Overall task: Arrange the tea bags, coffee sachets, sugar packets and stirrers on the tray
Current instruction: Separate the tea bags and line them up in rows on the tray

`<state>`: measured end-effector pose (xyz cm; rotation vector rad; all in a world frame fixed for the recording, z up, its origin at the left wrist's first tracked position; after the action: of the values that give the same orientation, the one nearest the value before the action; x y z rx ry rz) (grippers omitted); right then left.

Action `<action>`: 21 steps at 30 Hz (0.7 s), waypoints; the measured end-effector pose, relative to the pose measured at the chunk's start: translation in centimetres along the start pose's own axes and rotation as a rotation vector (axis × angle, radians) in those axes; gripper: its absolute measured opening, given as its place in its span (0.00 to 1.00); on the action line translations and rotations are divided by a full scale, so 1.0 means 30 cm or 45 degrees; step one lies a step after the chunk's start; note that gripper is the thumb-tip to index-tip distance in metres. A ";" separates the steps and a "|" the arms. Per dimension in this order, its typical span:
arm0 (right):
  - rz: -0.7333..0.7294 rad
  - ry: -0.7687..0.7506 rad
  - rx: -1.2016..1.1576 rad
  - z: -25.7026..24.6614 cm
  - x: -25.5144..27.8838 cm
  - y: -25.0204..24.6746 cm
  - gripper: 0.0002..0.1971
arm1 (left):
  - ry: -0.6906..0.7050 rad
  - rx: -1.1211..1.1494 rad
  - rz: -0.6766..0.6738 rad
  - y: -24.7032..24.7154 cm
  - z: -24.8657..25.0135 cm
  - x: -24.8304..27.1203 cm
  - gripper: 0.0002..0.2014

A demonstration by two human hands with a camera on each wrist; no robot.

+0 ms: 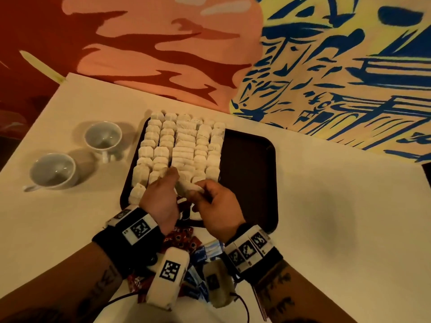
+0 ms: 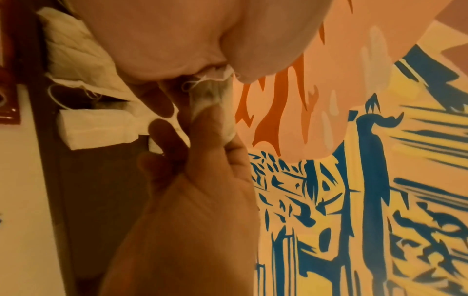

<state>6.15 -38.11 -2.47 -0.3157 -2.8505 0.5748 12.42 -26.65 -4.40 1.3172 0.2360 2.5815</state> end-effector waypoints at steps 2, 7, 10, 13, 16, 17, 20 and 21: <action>0.047 0.010 -0.018 0.001 0.004 -0.042 0.03 | 0.033 0.042 -0.037 0.011 -0.004 0.015 0.18; -0.008 -0.032 0.101 -0.008 0.009 -0.135 0.04 | 0.027 -0.070 -0.212 0.019 -0.018 0.025 0.15; 0.032 -0.031 0.115 0.010 0.007 -0.158 0.04 | 0.147 -0.415 -0.191 0.021 -0.008 0.035 0.10; 0.045 -0.008 0.068 0.015 0.013 -0.155 0.01 | 0.243 -0.609 -0.101 0.019 0.001 0.039 0.09; 0.036 0.020 0.200 0.050 -0.009 -0.176 0.05 | 0.209 -0.564 -0.033 -0.001 -0.006 0.024 0.07; 0.010 0.050 0.273 0.066 -0.022 -0.188 0.07 | 0.166 -0.509 -0.029 -0.012 -0.013 0.012 0.07; -0.262 0.135 0.540 0.119 -0.065 -0.189 0.08 | 0.000 -0.355 -0.044 -0.053 -0.031 -0.023 0.09; -0.389 0.148 0.643 0.139 -0.077 -0.178 0.08 | -0.030 -0.312 -0.060 -0.065 -0.035 -0.030 0.08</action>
<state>6.41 -44.98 -4.47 0.1638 -2.4592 1.1240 12.33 -25.07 -6.19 1.2366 -0.0523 2.4601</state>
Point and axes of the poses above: each hand's wrist, its own x-axis away from the middle knuckle, its own y-axis out of the palm, z = x × y, the point moved 5 cm from there along -x, towards the middle knuckle, and after that the axes turned 9 degrees about -y, right-handed, at the moved point
